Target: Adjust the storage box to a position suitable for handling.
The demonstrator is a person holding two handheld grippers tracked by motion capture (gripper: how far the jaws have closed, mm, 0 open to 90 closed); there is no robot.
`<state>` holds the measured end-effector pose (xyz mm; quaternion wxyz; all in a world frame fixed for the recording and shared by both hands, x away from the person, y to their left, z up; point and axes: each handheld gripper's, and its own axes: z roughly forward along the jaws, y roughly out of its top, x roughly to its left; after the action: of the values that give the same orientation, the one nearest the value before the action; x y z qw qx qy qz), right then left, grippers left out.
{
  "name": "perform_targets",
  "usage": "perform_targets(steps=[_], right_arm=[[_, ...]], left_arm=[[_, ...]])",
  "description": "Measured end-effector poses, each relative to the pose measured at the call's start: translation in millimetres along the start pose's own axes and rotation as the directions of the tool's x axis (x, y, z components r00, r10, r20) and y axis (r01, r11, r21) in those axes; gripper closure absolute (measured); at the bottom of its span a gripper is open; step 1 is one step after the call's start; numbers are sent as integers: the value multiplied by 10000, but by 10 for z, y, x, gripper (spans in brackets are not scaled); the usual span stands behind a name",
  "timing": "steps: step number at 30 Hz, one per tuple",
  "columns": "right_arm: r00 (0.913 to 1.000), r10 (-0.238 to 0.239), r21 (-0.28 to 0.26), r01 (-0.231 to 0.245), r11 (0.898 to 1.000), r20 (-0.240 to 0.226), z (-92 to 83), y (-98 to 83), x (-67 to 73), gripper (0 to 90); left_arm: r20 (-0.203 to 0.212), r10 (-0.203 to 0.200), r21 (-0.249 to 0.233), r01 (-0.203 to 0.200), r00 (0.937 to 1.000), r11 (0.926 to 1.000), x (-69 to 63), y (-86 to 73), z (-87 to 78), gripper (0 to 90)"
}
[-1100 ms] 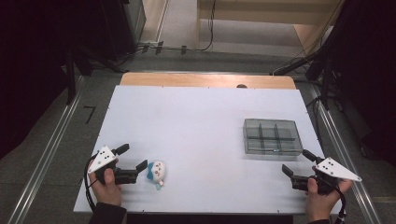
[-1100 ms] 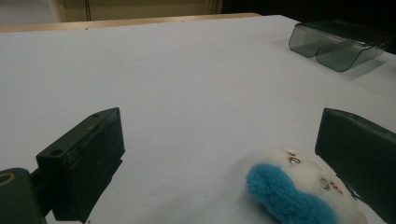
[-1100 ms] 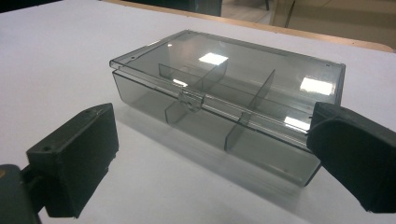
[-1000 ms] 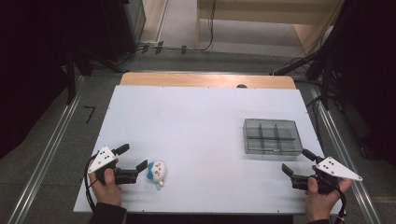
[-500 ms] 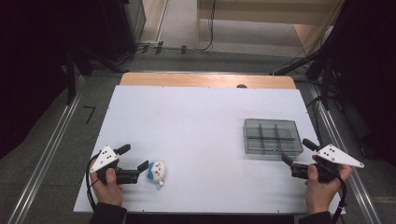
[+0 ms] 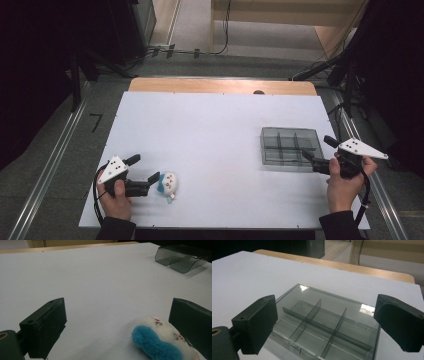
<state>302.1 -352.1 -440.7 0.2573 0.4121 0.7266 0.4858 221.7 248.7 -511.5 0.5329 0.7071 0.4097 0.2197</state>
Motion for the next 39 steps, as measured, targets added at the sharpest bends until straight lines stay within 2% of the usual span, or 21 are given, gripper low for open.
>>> perform_targets(steps=[3, 6, 7, 10, 11, 13, 14, 15, 16, 17, 20, 23, 26, 28, 29, 35, 38, 39], right_arm=[[9997, 143, 104, -141, 9998, -192, 56, 51, -68, 57], [9998, 133, 231, -130, 9996, -113, 92, 84, -109, 82], [9997, 188, 299, -183, 9994, -169, 120, 110, -158, 121], [9989, 316, 309, -305, 9991, -352, 152, 125, -234, 160], [9987, 369, 306, -357, 9989, -364, 167, 123, -262, 203], [9985, 432, 358, -420, 9985, -339, 183, 122, -290, 235], [9989, 464, 538, -459, 9975, -74, 218, 125, -346, 314], [9989, 464, 538, -459, 9975, -74, 218, 125, -346, 314], [9986, 511, 745, -520, 9959, 143, 249, 126, -401, 406], [9986, 511, 745, -520, 9959, 143, 249, 126, -401, 406], [9961, 768, 1098, -812, 9906, 439, 252, 87, -517, 547], [9941, 898, 1181, -966, 9883, 615, 237, 61, -577, 591], [9908, 1110, 1159, -1196, 9860, 778, 208, 15, -667, 688], [9871, 1142, 1129, -1269, 9855, 1124, 201, -30, -710, 720], [9855, 1272, 1200, -1406, 9828, 1126, 214, -82, -761, 781], [9843, 1375, 1694, -1550, 9733, 1104, 300, -196, -855, 868], [9728, 1842, 1982, -2098, 9574, 1401, 391, -273, -922, 866], [9728, 1842, 1982, -2098, 9574, 1401, 391, -273, -922, 866]], left_arm=[[11, 17, 19, -17, 10000, 10000, 0, 1, 3, 10], [17, 7, 23, -7, 10000, 10000, 0, 1, 5, 9], [17, 7, 29, -7, 10000, 10000, 1, 2, 5, 10], [53, 8, 13, -8, 10000, 10000, -1, 2, 11, 10], [76, 8, 24, -8, 10000, 10000, -1, 2, 13, 9], [132, 47, 113, -49, 9999, 9999, 0, 5, 18, 10], [151, 81, 161, -83, 9999, 9998, 0, 6, 22, 10], [161, 84, 180, -87, 9998, 9998, -1, 7, 27, 10], [174, 73, 232, -77, 9998, 9997, -2, 8, 29, 10], [181, 73, 264, -78, 9998, 9996, -1, 9, 31, 10], [213, 36, 243, -41, 9998, 9997, 2, 7, 30, 10], [236, 26, 243, -32, 9997, 9997, 3, 7, 35, 10], [248, 38, 275, -44, 9997, 9996, 5, 8, 38, 10], [255, 38, 288, -45, 9997, 9996, 8, 9, 40, 10], [266, 22, 297, -30, 9996, 9996, 8, 9, 41, 10], [284, -16, 312, 7, 9996, 9995, 10, 8, 46, 10], [305, -31, 299, 22, 9995, 9995, 11, 8, 46, 10], [305, -34, 313, 25, 9995, 9995, 12, 8, 45, 10]])
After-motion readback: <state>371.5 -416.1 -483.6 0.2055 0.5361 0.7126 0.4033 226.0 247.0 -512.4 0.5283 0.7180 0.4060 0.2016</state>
